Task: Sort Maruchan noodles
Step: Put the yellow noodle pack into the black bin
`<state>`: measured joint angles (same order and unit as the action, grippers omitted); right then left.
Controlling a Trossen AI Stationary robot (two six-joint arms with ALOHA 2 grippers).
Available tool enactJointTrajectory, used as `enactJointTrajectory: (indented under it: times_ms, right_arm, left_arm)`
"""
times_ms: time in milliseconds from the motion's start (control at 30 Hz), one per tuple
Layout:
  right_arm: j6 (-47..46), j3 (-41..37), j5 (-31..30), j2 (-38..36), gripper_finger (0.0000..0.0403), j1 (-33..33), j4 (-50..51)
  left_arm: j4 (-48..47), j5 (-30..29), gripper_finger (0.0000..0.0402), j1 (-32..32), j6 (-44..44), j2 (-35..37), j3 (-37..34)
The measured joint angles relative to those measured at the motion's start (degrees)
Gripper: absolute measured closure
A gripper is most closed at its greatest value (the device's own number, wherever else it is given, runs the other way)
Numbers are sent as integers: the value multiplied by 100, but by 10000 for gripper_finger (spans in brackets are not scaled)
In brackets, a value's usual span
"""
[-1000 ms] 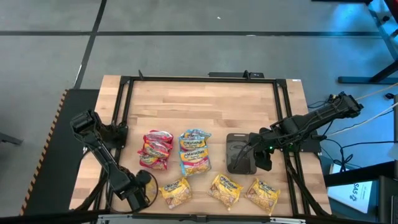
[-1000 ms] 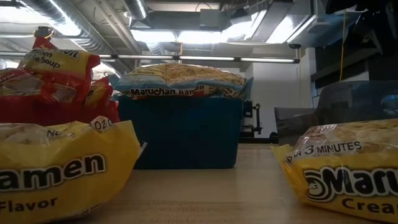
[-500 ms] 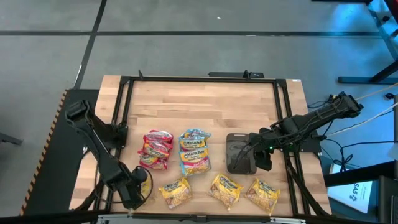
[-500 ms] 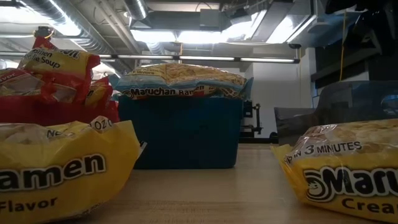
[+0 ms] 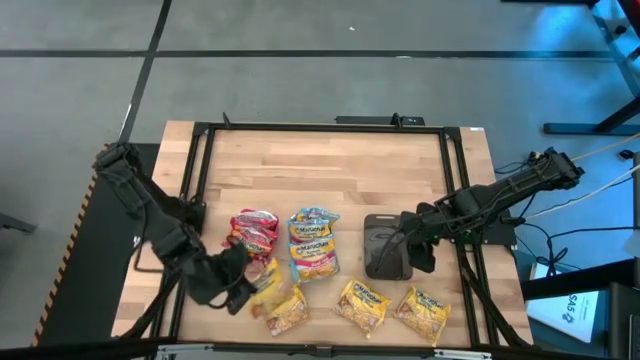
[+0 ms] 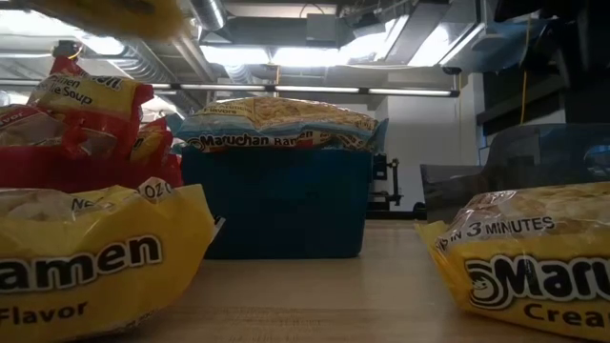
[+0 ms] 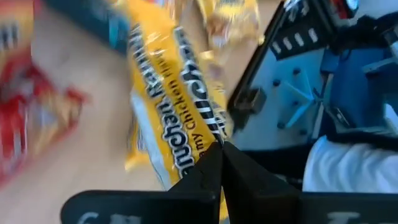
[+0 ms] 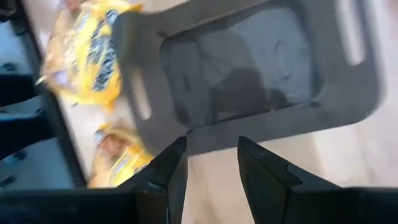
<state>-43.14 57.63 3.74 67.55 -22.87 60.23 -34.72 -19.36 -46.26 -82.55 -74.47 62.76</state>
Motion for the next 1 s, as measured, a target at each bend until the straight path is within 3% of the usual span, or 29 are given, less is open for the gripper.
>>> enactJointTrajectory:
  times_ms: [167,333,467,633,833,1000]
  right_arm:
    - [-253,2,-869,0,265,0,471]
    - [-1563,4,-1839,-49,265,1,1581]
    - [-2114,4,-1794,-215,265,-2,2085]
    - [-2259,4,-1580,-564,265,-2,2057]
    - [-2386,7,-1605,-1202,265,-2,1942]
    - [-2436,7,-1616,-1772,265,-2,1521]
  left_arm:
    - [645,1,401,862,1305,-104,-1]
    - [1501,52,401,1768,2689,-132,-2]
    - [2211,383,401,2379,3530,-134,-1]
    - [2401,725,401,2960,4003,-297,-2]
    - [3434,1178,401,3569,4552,-897,3]
    - [3500,1663,401,3943,5183,-1514,746]
